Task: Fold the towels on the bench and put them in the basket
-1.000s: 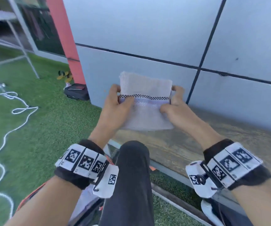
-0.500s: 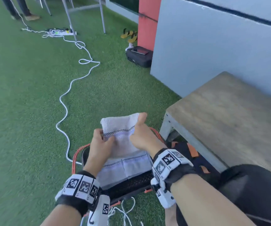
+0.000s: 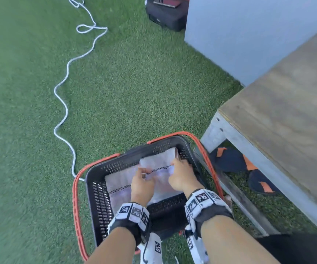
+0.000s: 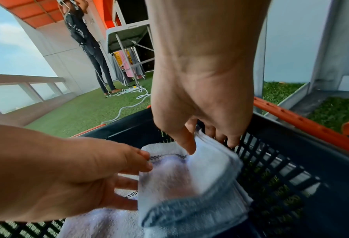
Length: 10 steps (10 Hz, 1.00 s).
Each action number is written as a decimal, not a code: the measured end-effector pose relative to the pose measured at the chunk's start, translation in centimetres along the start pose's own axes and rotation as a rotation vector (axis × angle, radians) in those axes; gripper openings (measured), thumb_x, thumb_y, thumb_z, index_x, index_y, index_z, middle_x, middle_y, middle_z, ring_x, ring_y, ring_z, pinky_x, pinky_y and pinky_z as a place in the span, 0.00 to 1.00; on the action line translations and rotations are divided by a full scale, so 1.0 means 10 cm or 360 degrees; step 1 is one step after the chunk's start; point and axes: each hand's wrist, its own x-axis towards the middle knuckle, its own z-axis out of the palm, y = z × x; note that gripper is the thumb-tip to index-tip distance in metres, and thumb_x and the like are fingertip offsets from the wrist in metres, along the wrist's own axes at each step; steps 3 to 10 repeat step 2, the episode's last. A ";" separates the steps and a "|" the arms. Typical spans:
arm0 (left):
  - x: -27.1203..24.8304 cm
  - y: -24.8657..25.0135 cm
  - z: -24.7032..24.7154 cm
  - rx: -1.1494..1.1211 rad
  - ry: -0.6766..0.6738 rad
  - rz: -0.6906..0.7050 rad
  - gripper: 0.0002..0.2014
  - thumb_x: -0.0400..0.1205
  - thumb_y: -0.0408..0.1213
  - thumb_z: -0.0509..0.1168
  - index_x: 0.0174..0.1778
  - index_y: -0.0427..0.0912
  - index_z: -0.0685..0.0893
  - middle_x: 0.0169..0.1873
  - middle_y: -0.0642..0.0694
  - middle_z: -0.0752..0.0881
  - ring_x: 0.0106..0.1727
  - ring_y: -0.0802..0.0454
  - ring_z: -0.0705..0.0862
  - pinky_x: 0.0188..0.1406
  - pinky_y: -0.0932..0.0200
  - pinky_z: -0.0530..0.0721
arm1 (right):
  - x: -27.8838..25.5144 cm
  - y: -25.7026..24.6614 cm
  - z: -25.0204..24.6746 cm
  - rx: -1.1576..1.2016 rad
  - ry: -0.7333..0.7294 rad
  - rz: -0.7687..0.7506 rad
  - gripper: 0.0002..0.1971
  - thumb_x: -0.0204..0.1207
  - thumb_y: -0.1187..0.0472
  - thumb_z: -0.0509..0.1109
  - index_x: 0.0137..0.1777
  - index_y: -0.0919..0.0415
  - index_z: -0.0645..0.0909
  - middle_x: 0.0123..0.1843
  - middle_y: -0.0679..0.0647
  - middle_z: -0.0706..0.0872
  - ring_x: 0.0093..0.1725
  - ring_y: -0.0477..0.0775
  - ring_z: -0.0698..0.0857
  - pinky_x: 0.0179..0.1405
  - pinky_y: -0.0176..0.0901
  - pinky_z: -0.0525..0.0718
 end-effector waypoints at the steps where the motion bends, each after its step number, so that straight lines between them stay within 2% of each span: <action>1: 0.05 -0.04 0.04 0.0072 -0.0081 -0.0064 0.11 0.82 0.27 0.65 0.56 0.45 0.82 0.46 0.50 0.84 0.39 0.58 0.80 0.34 0.66 0.78 | 0.08 0.02 0.02 0.0064 -0.0030 0.0103 0.22 0.80 0.63 0.62 0.74 0.61 0.69 0.77 0.64 0.69 0.75 0.68 0.71 0.72 0.59 0.74; 2: 0.04 0.01 0.00 0.0144 -0.0074 -0.0055 0.10 0.84 0.30 0.64 0.59 0.46 0.82 0.48 0.52 0.82 0.40 0.56 0.80 0.38 0.60 0.78 | 0.07 -0.07 -0.04 0.0152 0.0031 0.0146 0.24 0.81 0.61 0.63 0.77 0.61 0.68 0.78 0.64 0.70 0.76 0.67 0.71 0.73 0.61 0.75; 10: 0.04 0.01 0.00 0.0144 -0.0074 -0.0055 0.10 0.84 0.30 0.64 0.59 0.46 0.82 0.48 0.52 0.82 0.40 0.56 0.80 0.38 0.60 0.78 | 0.07 -0.07 -0.04 0.0152 0.0031 0.0146 0.24 0.81 0.61 0.63 0.77 0.61 0.68 0.78 0.64 0.70 0.76 0.67 0.71 0.73 0.61 0.75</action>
